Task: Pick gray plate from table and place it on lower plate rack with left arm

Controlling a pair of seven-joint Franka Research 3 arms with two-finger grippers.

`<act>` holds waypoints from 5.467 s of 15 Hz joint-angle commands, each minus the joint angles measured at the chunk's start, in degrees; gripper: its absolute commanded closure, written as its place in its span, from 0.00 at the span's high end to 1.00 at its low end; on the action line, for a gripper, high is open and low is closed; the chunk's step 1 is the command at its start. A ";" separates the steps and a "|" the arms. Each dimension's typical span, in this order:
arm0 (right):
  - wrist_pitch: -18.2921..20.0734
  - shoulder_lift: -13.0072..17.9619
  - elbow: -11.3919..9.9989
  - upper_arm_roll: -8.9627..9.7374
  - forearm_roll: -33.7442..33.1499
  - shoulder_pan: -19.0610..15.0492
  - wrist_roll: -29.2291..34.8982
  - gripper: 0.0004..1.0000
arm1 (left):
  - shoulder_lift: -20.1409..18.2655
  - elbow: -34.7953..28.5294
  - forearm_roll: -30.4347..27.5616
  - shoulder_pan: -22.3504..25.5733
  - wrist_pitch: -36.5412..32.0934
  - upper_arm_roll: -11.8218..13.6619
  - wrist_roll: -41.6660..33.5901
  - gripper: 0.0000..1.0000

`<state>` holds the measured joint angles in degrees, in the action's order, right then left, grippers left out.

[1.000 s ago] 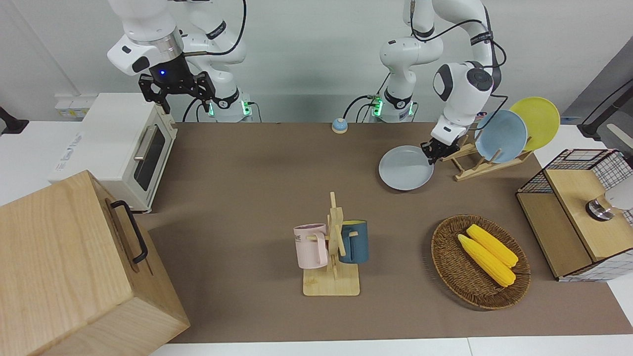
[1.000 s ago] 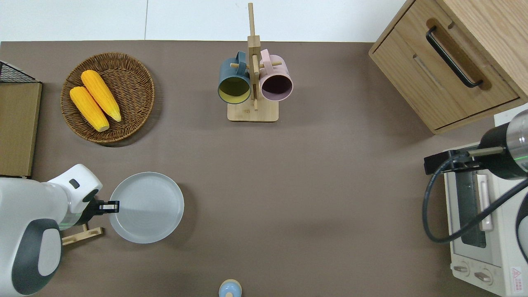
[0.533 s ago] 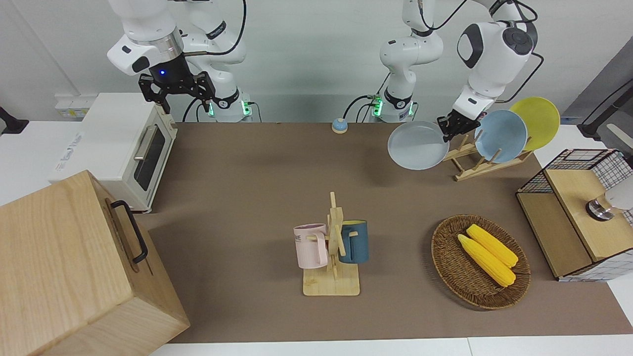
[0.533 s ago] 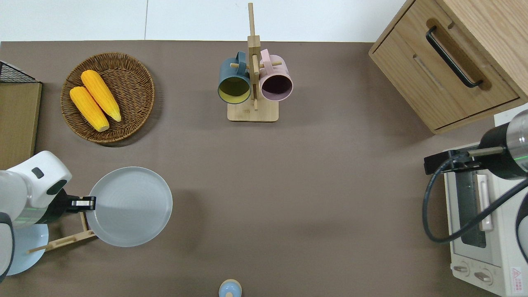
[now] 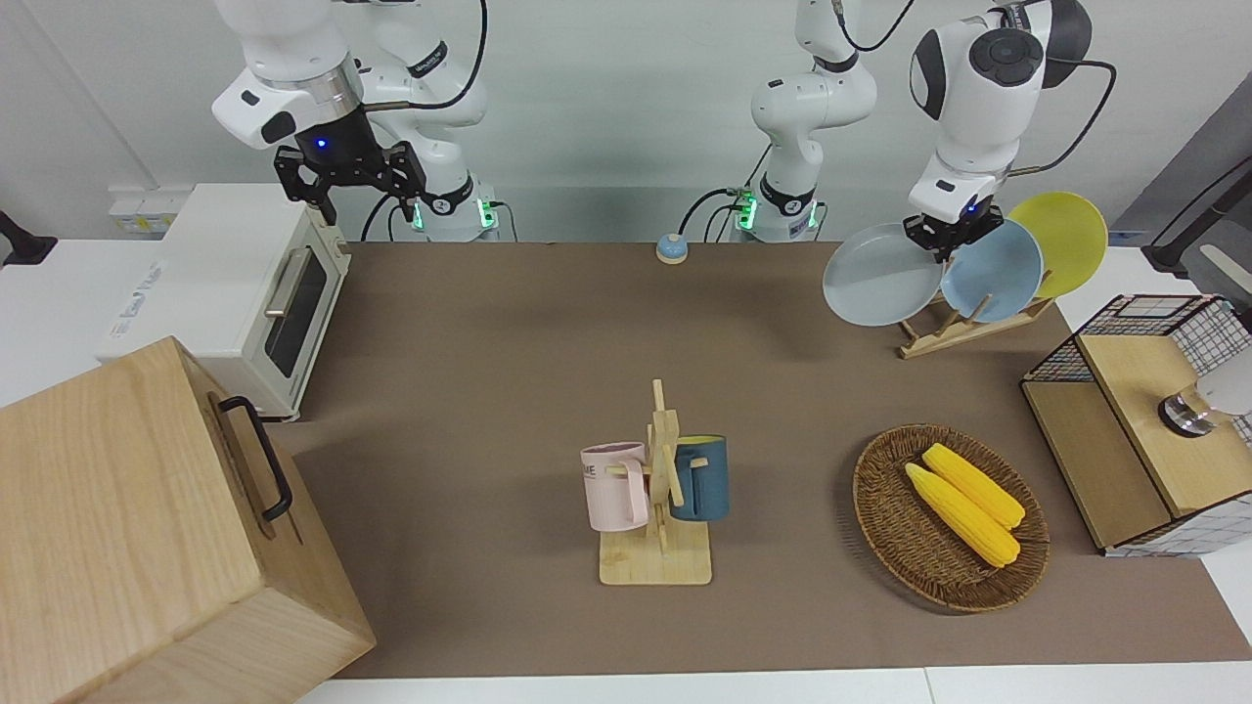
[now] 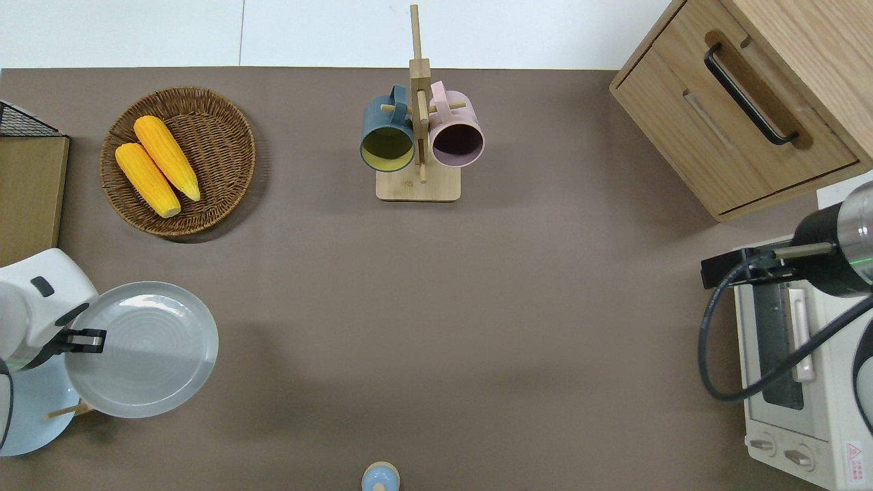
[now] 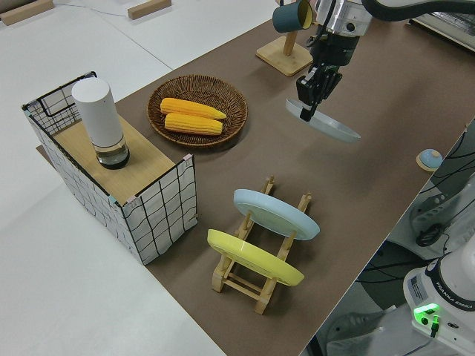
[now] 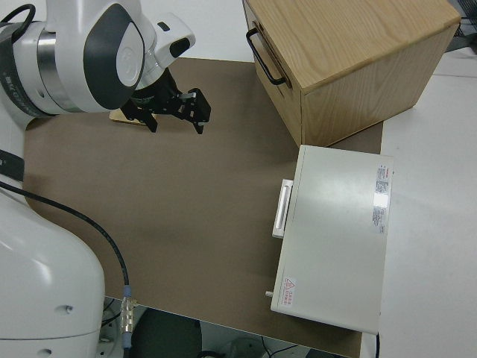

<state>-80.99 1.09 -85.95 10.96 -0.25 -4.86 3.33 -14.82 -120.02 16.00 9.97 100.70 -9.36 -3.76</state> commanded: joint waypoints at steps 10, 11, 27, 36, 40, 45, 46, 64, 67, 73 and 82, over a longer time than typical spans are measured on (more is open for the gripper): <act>0.83 0.14 0.35 0.29 0.43 -0.41 0.01 0.99 | -1.26 -0.12 20.64 -0.74 -7.71 -3.47 0.86 0.00; 0.83 0.14 0.35 0.29 0.43 -0.41 0.01 0.99 | -1.26 -0.47 22.56 -0.74 -8.41 -3.64 1.56 0.00; 0.83 0.14 0.35 0.29 0.43 -0.41 -0.08 0.99 | -0.91 -10.58 34.01 -0.74 -10.97 -6.55 30.13 0.00; 0.83 0.14 0.35 0.38 0.43 -0.41 0.01 0.99 | 1.20 -14.62 36.20 -3.73 -11.14 -6.81 39.35 0.00; 0.83 0.14 0.35 0.38 0.43 -0.41 -0.08 0.99 | 2.87 -16.03 37.34 -4.78 -11.14 -6.81 43.83 0.00; 0.83 0.14 0.35 0.29 0.43 -0.41 0.01 0.99 | 3.57 -16.21 38.32 -4.70 -10.79 -6.81 44.46 0.00; 0.83 0.14 0.35 0.38 0.43 -0.41 0.01 0.99 | 3.66 -16.12 38.40 -4.70 -10.79 -6.81 44.37 0.00; 0.83 0.14 0.35 0.29 0.43 -0.41 0.01 0.99 | 8.93 -15.24 41.74 -5.14 -11.14 -6.72 47.36 0.10; 0.83 0.14 0.35 0.38 0.43 -0.41 0.01 0.99 | 8.85 -15.07 42.27 -5.14 -10.97 -6.72 46.74 0.74; 0.83 0.14 0.35 0.38 0.43 -0.41 0.01 0.99 | 8.58 -12.96 41.92 -4.61 -10.53 -6.46 46.13 0.99; 0.83 0.14 0.35 0.29 0.43 -0.41 0.01 0.99 | 8.05 7.07 17.69 -3.29 -11.66 -4.17 22.85 0.99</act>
<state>-80.99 1.09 -85.95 10.96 -0.25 -4.86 3.33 -7.03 -117.41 40.30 6.46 90.18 -14.12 23.44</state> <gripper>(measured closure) 0.009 0.004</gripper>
